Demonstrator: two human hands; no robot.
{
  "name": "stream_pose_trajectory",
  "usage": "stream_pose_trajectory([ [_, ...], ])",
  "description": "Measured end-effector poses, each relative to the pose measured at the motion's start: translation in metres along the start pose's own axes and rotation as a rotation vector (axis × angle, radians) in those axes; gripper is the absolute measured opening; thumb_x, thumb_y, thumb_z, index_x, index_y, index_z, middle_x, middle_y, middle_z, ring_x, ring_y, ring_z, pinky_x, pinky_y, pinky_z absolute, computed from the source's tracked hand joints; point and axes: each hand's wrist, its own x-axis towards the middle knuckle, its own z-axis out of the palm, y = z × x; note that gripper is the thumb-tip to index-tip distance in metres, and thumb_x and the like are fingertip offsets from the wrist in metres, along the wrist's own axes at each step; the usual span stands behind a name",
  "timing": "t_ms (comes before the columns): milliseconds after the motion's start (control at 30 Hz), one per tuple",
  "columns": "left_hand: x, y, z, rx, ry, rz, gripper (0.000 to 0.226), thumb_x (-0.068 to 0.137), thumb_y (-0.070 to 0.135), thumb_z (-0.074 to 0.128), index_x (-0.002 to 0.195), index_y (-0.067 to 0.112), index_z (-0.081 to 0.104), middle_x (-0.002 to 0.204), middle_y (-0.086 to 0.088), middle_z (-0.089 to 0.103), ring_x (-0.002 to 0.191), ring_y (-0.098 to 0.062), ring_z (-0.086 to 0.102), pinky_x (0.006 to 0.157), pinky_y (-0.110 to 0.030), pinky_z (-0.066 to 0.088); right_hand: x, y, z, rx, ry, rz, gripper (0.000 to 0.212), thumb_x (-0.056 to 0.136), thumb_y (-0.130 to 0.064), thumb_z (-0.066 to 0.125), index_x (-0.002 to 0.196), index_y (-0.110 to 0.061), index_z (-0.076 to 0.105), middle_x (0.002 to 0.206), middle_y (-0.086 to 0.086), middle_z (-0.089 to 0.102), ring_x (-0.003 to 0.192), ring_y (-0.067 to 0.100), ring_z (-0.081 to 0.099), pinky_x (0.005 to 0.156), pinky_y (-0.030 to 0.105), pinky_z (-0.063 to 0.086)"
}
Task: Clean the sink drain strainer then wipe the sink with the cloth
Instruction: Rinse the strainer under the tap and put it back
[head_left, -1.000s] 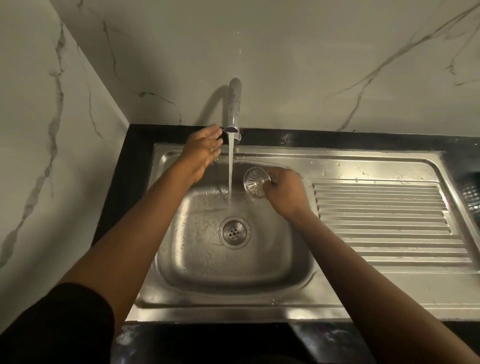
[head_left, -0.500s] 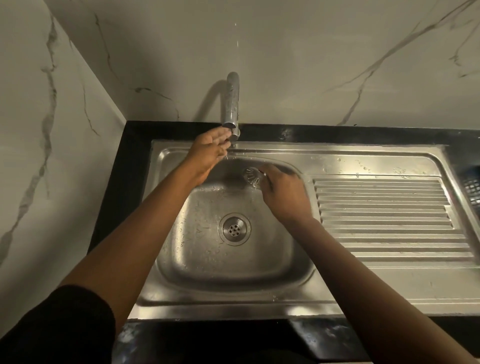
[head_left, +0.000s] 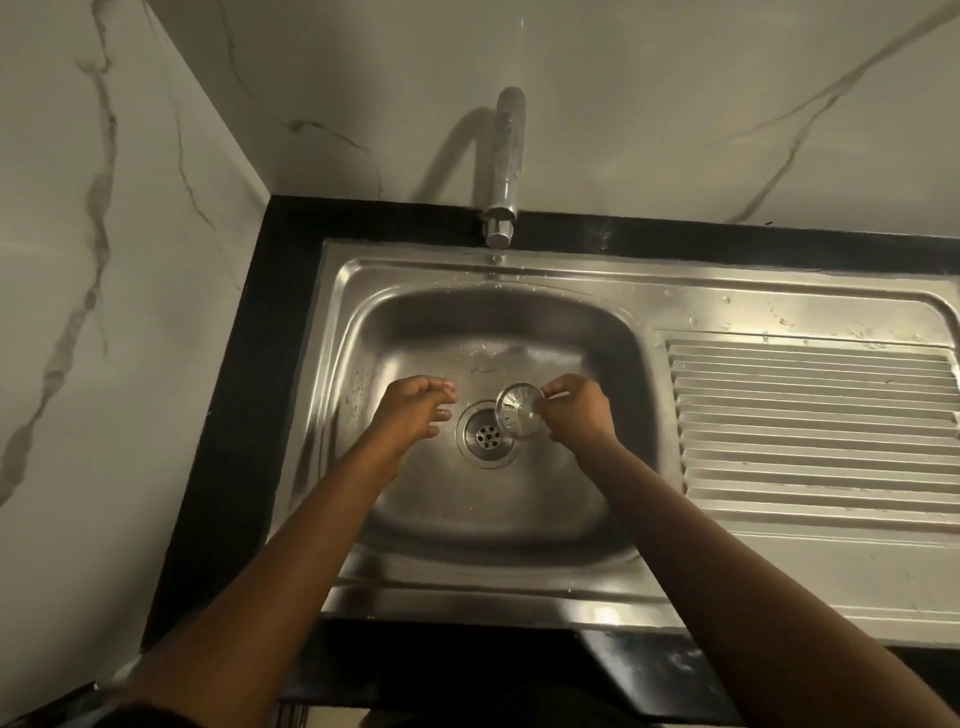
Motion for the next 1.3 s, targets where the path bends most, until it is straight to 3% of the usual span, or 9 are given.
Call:
stream_pose_trajectory([
  [133,-0.003,-0.016,-0.004,-0.001,0.015,-0.041,0.018,0.095,0.018,0.064,0.109,0.018,0.075,0.110,-0.003,0.080,0.107,-0.028,0.074,0.083,-0.035,0.052,0.014,0.018,0.027,0.120,-0.061,0.139,0.018,0.082,-0.002,0.081,0.078,-0.016,0.069,0.075,0.009,0.071,0.057,0.017,0.066,0.048,0.028,0.058],
  [300,-0.006,-0.032,-0.004,0.020,0.037,-0.086,0.019,0.098,0.017,0.058,0.107,0.019,0.075,0.109,-0.002,0.079,0.100,-0.023,0.073,0.082,-0.034,0.053,0.034,0.035,0.061,0.087,-0.070,0.186,0.021,0.078,-0.002,0.084,0.072,-0.019,0.075,0.081,0.013,0.077,0.062,0.022,0.071,0.061,0.032,0.062],
  [567,-0.005,-0.047,-0.002,0.026,0.000,-0.129,0.019,0.097,0.016,0.058,0.105,0.018,0.076,0.110,-0.002,0.079,0.096,-0.021,0.071,0.079,-0.032,0.052,0.047,0.051,0.086,-0.017,-0.003,0.277,0.018,0.074,-0.006,0.086,0.070,-0.021,0.076,0.077,0.001,0.076,0.074,0.024,0.076,0.074,0.042,0.067],
  [767,-0.003,-0.051,-0.003,0.047,-0.015,-0.140,0.020,0.098,0.018,0.057,0.106,0.019,0.075,0.107,-0.001,0.079,0.104,-0.026,0.072,0.082,-0.034,0.053,0.041,0.056,0.089,-0.070,0.033,0.263,0.017,0.083,-0.003,0.080,0.088,-0.020,0.079,0.096,0.004,0.077,0.073,0.016,0.068,0.073,0.023,0.055],
  [967,-0.008,-0.053,-0.004,0.061,-0.027,-0.145,0.021,0.099,0.017,0.055,0.109,0.018,0.075,0.110,-0.002,0.079,0.104,-0.026,0.072,0.085,-0.035,0.054,0.029,0.057,0.087,-0.143,0.019,0.178,0.033,0.089,0.000,0.064,0.114,-0.015,0.079,0.113,0.006,0.075,0.091,0.021,0.066,0.080,0.020,0.049],
  [1067,-0.012,-0.051,-0.003,0.059,-0.032,-0.132,0.021,0.099,0.016,0.056,0.109,0.017,0.074,0.110,-0.004,0.079,0.100,-0.023,0.070,0.084,-0.035,0.053,0.022,0.051,0.080,-0.146,-0.007,0.136,0.028,0.088,-0.002,0.062,0.100,-0.018,0.081,0.098,0.009,0.077,0.094,0.018,0.071,0.071,0.018,0.049],
  [1133,-0.018,-0.046,-0.002,0.056,-0.032,-0.116,0.021,0.099,0.015,0.057,0.111,0.015,0.074,0.112,-0.005,0.078,0.099,-0.023,0.070,0.086,-0.035,0.052,0.013,0.044,0.073,-0.142,-0.011,0.089,0.023,0.086,-0.003,0.061,0.074,-0.020,0.070,0.066,0.002,0.057,0.088,0.004,0.061,0.050,0.012,0.042],
  [1167,-0.021,-0.043,-0.002,0.055,-0.031,-0.103,0.021,0.099,0.015,0.057,0.111,0.015,0.074,0.112,-0.005,0.078,0.101,-0.024,0.071,0.085,-0.035,0.052,0.007,0.041,0.069,-0.136,-0.005,0.050,0.026,0.087,-0.003,0.061,0.067,-0.021,0.064,0.061,-0.003,0.050,0.083,0.001,0.056,0.044,0.006,0.035],
  [1300,-0.035,-0.028,0.001,0.052,-0.035,-0.030,0.019,0.098,0.017,0.060,0.109,0.016,0.075,0.114,-0.003,0.077,0.106,-0.027,0.073,0.081,-0.035,0.052,-0.021,0.025,0.045,-0.015,-0.008,-0.047,0.017,0.087,-0.010,0.070,0.091,-0.022,0.082,0.083,-0.008,0.076,0.078,0.002,0.070,0.057,0.006,0.047],
])
